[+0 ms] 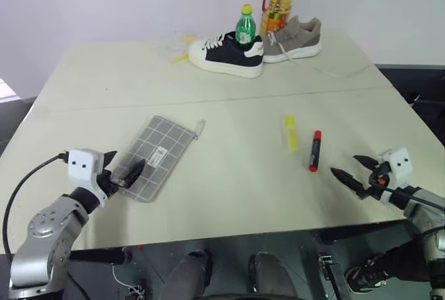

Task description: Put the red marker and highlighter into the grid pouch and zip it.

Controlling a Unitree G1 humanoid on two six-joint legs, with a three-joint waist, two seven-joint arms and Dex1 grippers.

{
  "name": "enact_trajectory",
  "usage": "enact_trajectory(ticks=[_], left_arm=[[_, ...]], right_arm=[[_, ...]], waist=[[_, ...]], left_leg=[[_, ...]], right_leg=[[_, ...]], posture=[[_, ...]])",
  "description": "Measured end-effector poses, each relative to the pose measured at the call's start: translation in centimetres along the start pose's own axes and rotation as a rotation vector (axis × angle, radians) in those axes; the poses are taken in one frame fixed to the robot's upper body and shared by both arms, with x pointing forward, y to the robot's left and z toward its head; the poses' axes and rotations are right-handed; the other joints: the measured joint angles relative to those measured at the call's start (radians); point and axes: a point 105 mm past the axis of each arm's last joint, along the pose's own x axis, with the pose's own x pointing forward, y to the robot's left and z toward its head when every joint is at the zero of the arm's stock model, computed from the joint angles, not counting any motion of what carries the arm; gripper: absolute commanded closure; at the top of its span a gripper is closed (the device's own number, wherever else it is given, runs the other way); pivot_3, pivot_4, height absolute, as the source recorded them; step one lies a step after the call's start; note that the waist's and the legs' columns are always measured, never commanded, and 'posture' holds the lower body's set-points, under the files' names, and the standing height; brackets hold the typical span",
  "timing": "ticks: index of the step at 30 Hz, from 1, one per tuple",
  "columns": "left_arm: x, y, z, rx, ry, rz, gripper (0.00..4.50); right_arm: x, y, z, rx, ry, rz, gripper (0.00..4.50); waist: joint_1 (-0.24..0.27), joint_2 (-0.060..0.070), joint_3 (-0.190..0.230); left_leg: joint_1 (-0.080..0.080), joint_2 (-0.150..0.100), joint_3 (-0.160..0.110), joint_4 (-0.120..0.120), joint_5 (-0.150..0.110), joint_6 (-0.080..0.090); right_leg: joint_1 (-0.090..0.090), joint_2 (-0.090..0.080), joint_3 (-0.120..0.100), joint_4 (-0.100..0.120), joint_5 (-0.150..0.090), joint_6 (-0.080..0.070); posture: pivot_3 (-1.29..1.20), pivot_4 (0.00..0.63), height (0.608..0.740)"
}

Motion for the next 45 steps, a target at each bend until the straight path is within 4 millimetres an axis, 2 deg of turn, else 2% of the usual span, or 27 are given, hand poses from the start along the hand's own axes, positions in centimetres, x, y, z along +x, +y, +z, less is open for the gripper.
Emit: enact_trajectory(ticks=[7, 13, 18, 26, 29, 32, 34, 35, 36, 40, 42, 43, 45], left_arm=[[-0.1, 0.0, 0.0, 0.001, 0.001, 0.003, 0.05], [-0.2, 0.0, -0.3, -0.007, 0.005, 0.021, 0.05], [-1.4, 0.5, -1.1, -0.005, 0.021, 0.045, 0.05], [-1.8, 0.5, -0.9, 0.02, 0.006, 0.051, 0.05], [-2.0, 0.2, -0.5, 0.041, -0.018, 0.058, 0.05], [-2.3, 0.2, -0.5, 0.063, -0.039, 0.078, 0.05], [-2.4, 0.2, -0.6, 0.082, -0.041, 0.089, 0.0], [-2.5, 0.2, -0.7, 0.093, -0.042, 0.092, 0.0], [-2.6, 0.1, -0.7, 0.101, -0.043, 0.092, 0.0], [-3.3, 0.3, -1.2, 0.187, -0.019, 0.114, 0.0], [-4.0, 0.6, -1.8, 0.257, 0.009, 0.133, 0.0], [-4.5, 0.6, -2.1, 0.291, 0.022, 0.138, 0.0], [-5.2, 0.4, -2.5, 0.337, 0.036, 0.133, 0.0]], right_arm=[[0.0, 0.1, -0.1, 0.0, 0.002, -0.004, 0.0], [1.0, 1.2, 0.7, -0.012, -0.008, 0.02, 0.0], [1.5, 1.1, 1.4, -0.014, -0.02, 0.018, 0.0], [2.4, 1.6, 2.1, -0.016, -0.027, 0.046, 0.0], [3.3, 2.5, 4.5, -0.031, -0.085, 0.083, 0.0], [4.8, 5.0, 8.0, -0.049, -0.191, 0.162, 0.0], [6.3, 7.4, 10.0, -0.034, -0.256, 0.232, 0.53], [7.2, 9.0, 10.8, -0.022, -0.28, 0.272, 0.62], [7.9, 10.2, 11.3, -0.019, -0.286, 0.297, 1.26], [10.4, 14.6, 11.4, -0.034, -0.234, 0.394, 3.19], [11.7, 17.6, 11.4, -0.042, -0.221, 0.46, 4.15], [12.4, 19.5, 11.5, -0.057, -0.217, 0.498, 4.48], [13.3, 22.6, 11.7, -0.092, -0.213, 0.562, 4.48]], waist=[[-0.003, 0.0, 0.0], [-0.003, 0.0, 0.0], [-0.003, 0.0, 0.0], [-0.003, 0.0, 0.0], [-0.006, 0.001, 0.001], [-0.007, 0.001, 0.001], [-0.005, 0.0, 0.001], [-0.005, 0.0, 0.0], [-0.004, 0.0, 0.0], [-0.002, -0.001, 0.0], [-0.007, -0.001, 0.0], [-0.011, -0.001, 0.0], [-0.012, -0.002, 0.0]], left_leg=[[0.0, 0.001, 0.001, 0.0, 0.0, 0.0], [0.0, 0.001, 0.001, 0.0, 0.0, 0.001], [0.0, 0.001, 0.002, 0.0, -0.001, 0.001], [0.0, 0.001, 0.002, 0.0, -0.001, 0.001], [0.0, 0.004, 0.006, 0.0, -0.002, 0.002], [0.001, 0.008, 0.01, 0.0, -0.004, 0.001], [0.001, 0.01, 0.011, 0.0, -0.005, 0.001], [0.001, 0.01, 0.011, 0.0, -0.005, 0.001], [0.001, 0.01, 0.012, 0.0, -0.005, 0.001], [0.0, 0.009, 0.012, 0.0, -0.006, 0.001], [0.0, 0.011, 0.013, 0.0, -0.006, 0.001], [0.0, 0.013, 0.016, 0.0, -0.007, 0.0], [0.001, 0.015, 0.017, 0.0, -0.008, -0.002]], right_leg=[[0.0, 0.0, 0.0, -0.001, 0.0, 0.0], [0.0, 0.0, 0.0, -0.001, 0.0, 0.0], [0.0, 0.0, 0.0, -0.002, 0.0, 0.0], [0.001, 0.0, 0.0, -0.003, 0.0, -0.001], [0.0, 0.0, 0.0, -0.003, 0.001, -0.001], [-0.001, 0.0, -0.001, -0.003, 0.002, -0.002], [-0.002, 0.001, -0.002, -0.003, 0.002, -0.003], [-0.002, 0.001, -0.002, -0.003, 0.002, -0.003], [-0.002, 0.001, -0.002, -0.004, 0.002, -0.003], [-0.003, 0.001, -0.002, -0.005, 0.003, -0.003], [-0.004, 0.001, -0.002, -0.005, 0.003, -0.004], [-0.005, 0.001, -0.002, -0.005, 0.005, -0.004], [-0.006, 0.002, -0.003, -0.004, 0.005, -0.004]], posture=[[0.0, 0.15, 0.74], [0.0, 0.15, 0.74], [0.0, 0.15, 0.74], [0.0, 0.15, 0.74], [0.0, 0.15, 0.74], [0.0, 0.15, 0.74], [0.0, 0.15, 0.74], [0.0, 0.15, 0.74], [0.0, 0.15, 0.74], [0.0, 0.15, 0.74], [0.0, 0.15, 0.74], [0.0, 0.15, 0.74], [0.0, 0.15, 0.74]])
